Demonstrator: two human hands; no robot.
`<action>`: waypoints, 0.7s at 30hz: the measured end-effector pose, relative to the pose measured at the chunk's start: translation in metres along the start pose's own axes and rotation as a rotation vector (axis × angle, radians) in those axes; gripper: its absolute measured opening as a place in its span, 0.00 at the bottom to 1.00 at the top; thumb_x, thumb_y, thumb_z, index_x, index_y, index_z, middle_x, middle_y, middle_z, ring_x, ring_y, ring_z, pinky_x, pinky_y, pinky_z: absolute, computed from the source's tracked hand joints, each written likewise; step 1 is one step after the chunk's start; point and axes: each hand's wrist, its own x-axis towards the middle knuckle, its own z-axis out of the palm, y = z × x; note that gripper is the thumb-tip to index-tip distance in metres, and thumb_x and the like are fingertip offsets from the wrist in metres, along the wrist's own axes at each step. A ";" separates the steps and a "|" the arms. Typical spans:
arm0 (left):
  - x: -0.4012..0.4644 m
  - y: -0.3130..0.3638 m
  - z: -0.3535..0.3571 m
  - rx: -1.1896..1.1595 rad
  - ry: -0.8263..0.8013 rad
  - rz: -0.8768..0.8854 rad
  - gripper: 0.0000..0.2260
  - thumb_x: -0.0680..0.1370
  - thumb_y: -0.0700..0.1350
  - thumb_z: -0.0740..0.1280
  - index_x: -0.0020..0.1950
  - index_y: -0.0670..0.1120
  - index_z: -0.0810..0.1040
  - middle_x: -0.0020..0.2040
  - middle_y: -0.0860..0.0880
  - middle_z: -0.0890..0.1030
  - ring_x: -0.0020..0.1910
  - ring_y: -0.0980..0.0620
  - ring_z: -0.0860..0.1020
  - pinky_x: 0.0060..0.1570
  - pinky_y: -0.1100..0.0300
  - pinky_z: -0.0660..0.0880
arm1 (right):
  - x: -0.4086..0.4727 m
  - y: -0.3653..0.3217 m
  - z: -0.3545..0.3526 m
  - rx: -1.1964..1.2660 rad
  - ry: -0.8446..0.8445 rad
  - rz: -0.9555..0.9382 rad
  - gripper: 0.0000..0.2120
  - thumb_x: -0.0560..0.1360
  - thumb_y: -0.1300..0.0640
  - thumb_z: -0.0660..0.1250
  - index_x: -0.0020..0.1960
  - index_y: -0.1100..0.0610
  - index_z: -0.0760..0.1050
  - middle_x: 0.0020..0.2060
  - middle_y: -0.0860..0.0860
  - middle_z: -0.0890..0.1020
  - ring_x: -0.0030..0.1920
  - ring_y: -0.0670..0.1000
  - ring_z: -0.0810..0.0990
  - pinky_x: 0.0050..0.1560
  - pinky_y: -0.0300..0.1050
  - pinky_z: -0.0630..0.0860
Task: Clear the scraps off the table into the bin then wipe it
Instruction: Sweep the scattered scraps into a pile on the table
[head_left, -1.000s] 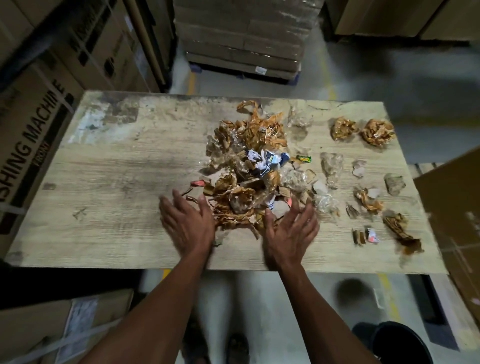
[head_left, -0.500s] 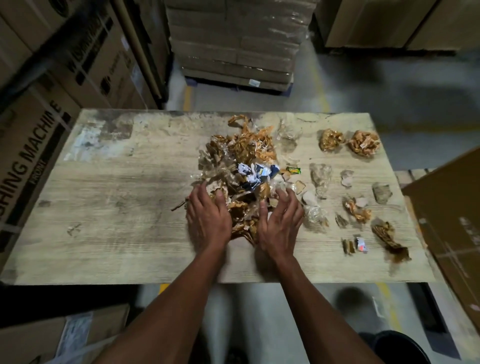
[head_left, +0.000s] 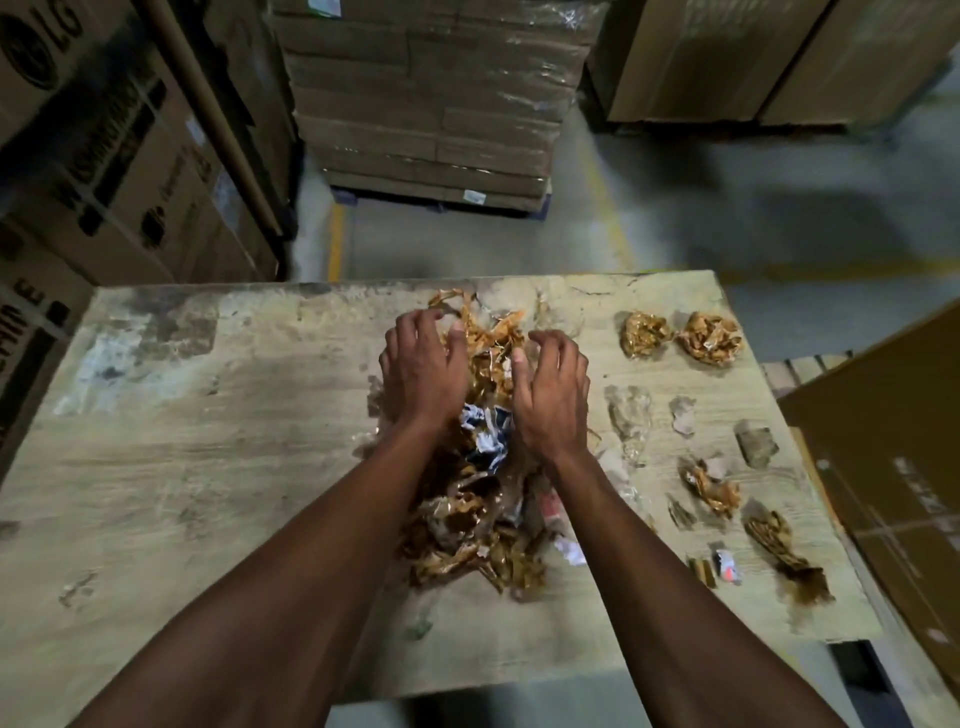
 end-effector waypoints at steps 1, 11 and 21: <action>0.015 0.002 0.007 0.004 -0.026 0.006 0.18 0.86 0.57 0.61 0.72 0.50 0.76 0.73 0.48 0.75 0.72 0.46 0.71 0.69 0.50 0.66 | 0.013 0.002 0.004 0.000 0.002 0.012 0.26 0.86 0.39 0.51 0.74 0.55 0.71 0.73 0.56 0.73 0.71 0.57 0.71 0.70 0.62 0.72; 0.131 -0.002 0.069 0.196 -0.543 0.031 0.32 0.85 0.68 0.55 0.87 0.58 0.57 0.89 0.48 0.53 0.87 0.42 0.50 0.84 0.40 0.49 | 0.124 0.031 0.044 -0.158 -0.336 0.247 0.35 0.87 0.34 0.48 0.88 0.51 0.51 0.88 0.55 0.50 0.87 0.60 0.47 0.84 0.67 0.45; 0.134 -0.013 0.086 0.057 -0.708 0.264 0.19 0.87 0.56 0.57 0.61 0.49 0.86 0.63 0.45 0.84 0.65 0.42 0.77 0.64 0.44 0.75 | 0.127 0.028 0.060 -0.193 -0.400 0.104 0.25 0.90 0.45 0.49 0.79 0.55 0.71 0.72 0.56 0.77 0.73 0.58 0.71 0.73 0.61 0.64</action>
